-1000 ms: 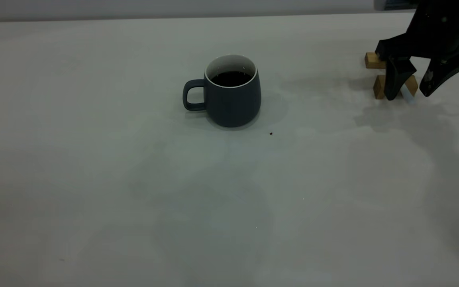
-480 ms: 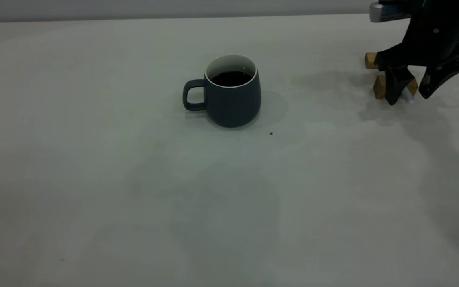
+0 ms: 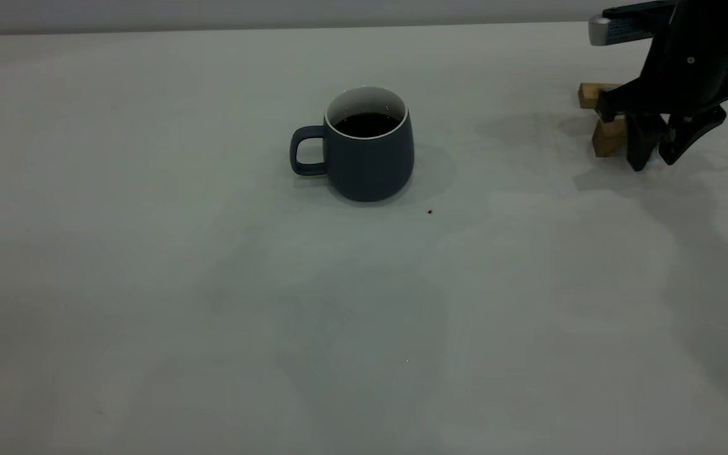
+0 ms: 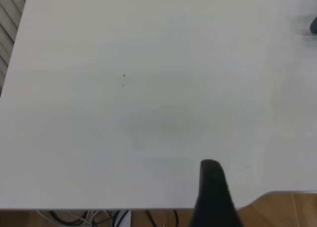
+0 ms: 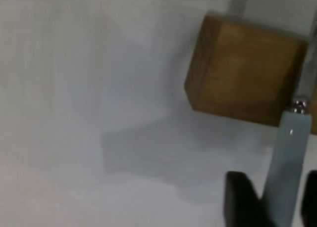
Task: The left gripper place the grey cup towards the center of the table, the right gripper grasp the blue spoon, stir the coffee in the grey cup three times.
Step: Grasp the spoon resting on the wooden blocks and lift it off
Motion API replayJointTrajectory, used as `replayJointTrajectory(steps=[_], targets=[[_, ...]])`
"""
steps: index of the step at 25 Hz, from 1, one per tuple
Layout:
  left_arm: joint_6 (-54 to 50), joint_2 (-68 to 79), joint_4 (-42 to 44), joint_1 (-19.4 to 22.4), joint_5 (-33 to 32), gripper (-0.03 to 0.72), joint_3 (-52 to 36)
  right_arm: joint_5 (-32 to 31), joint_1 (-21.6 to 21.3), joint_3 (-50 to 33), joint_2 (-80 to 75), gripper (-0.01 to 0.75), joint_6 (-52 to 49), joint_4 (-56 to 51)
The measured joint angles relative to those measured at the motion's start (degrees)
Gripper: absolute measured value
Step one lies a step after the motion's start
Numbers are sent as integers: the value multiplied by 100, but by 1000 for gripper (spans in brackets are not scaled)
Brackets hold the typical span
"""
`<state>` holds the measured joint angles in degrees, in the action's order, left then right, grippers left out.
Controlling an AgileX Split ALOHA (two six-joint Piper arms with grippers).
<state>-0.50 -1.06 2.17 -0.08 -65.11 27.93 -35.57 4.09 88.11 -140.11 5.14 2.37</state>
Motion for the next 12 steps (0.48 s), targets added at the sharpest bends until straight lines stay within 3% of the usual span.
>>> replayJointTrajectory(steps=[2, 3, 7, 12], targets=[[0, 0, 0, 0, 0, 592, 0, -30, 0, 0, 0, 145, -29, 29], [0, 0, 0, 0, 0, 592, 0, -57, 0, 0, 6, 133, -43, 29], [0, 0, 0, 0, 0, 592, 0, -357, 0, 2, 311, 135, -44, -158], [0, 0, 0, 0, 0, 592, 0, -1372, 57, 344, 1169, 135, -49, -1525]])
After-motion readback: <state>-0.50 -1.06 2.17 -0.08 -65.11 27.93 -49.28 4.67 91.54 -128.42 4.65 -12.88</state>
